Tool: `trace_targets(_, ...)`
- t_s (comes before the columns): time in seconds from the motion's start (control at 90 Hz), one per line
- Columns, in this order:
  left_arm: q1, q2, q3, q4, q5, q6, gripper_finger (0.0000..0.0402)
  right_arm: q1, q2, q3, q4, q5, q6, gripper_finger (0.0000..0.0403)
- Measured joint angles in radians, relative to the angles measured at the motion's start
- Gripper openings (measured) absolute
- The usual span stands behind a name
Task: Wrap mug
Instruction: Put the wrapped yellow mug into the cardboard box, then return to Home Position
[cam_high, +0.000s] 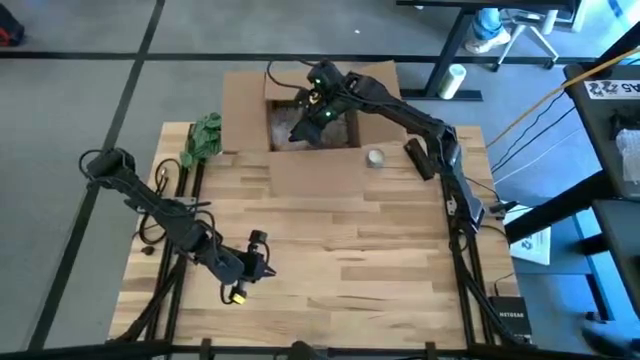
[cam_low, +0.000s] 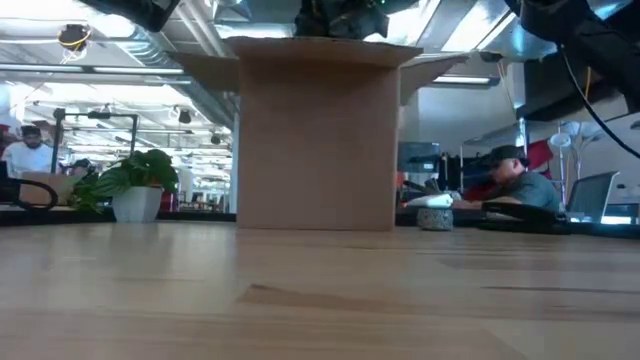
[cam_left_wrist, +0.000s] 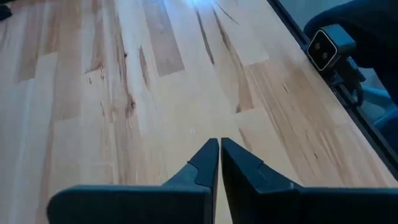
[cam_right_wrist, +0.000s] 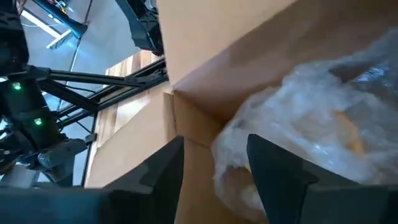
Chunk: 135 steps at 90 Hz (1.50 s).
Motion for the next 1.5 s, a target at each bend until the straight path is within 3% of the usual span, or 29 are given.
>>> trace_targets(0.244, 0.000, 0.000, 0.000, 0.000, 0.000, 0.000, 0.0000, 0.051, -0.038, 0.000, -0.039, 0.059, -0.035, 0.0163)
trace_targets(0.578, 0.001, 0.000, 0.000, -0.001, 0.000, 0.011, 0.0000, 0.319, -0.197, 0.000, -0.284, 0.268, -0.095, 0.0163)
trace_targets(0.689, 0.001, 0.000, 0.000, -0.001, 0.000, 0.011, 0.0000, 0.450, -0.212, 0.001, -0.400, 0.421, -0.068, 0.0163)
trace_targets(0.878, 0.016, 0.000, 0.000, -0.013, -0.038, -0.010, 0.0000, 0.641, -0.212, -0.024, -0.635, 0.801, 0.067, 0.0163)
trace_targets(0.967, 0.020, -0.005, 0.001, -0.156, -0.052, -0.077, 0.0000, 0.716, -0.255, -0.096, -0.630, 0.837, 0.114, 0.0163)
trace_targets(1.033, 0.019, -0.017, 0.001, -0.318, -0.118, -0.191, 0.0000, 0.767, -0.283, -0.112, -0.623, 0.862, 0.156, 0.0163)
trace_targets(1.178, -0.031, -0.085, 0.000, -0.565, -0.387, -0.411, 0.0000, 0.881, -0.405, -0.183, -0.593, 0.998, 0.230, 0.0151)
trace_targets(1.311, -0.124, -0.183, 0.000, -0.595, -0.579, -0.456, 0.0000, 0.970, -0.508, -0.250, -0.579, 1.158, 0.322, 0.0137)
trace_targets(1.5, -0.270, -0.294, 0.000, -0.604, -0.744, -0.458, 0.0000, 1.084, -0.641, -0.408, -0.489, 1.328, 0.407, 0.0127)
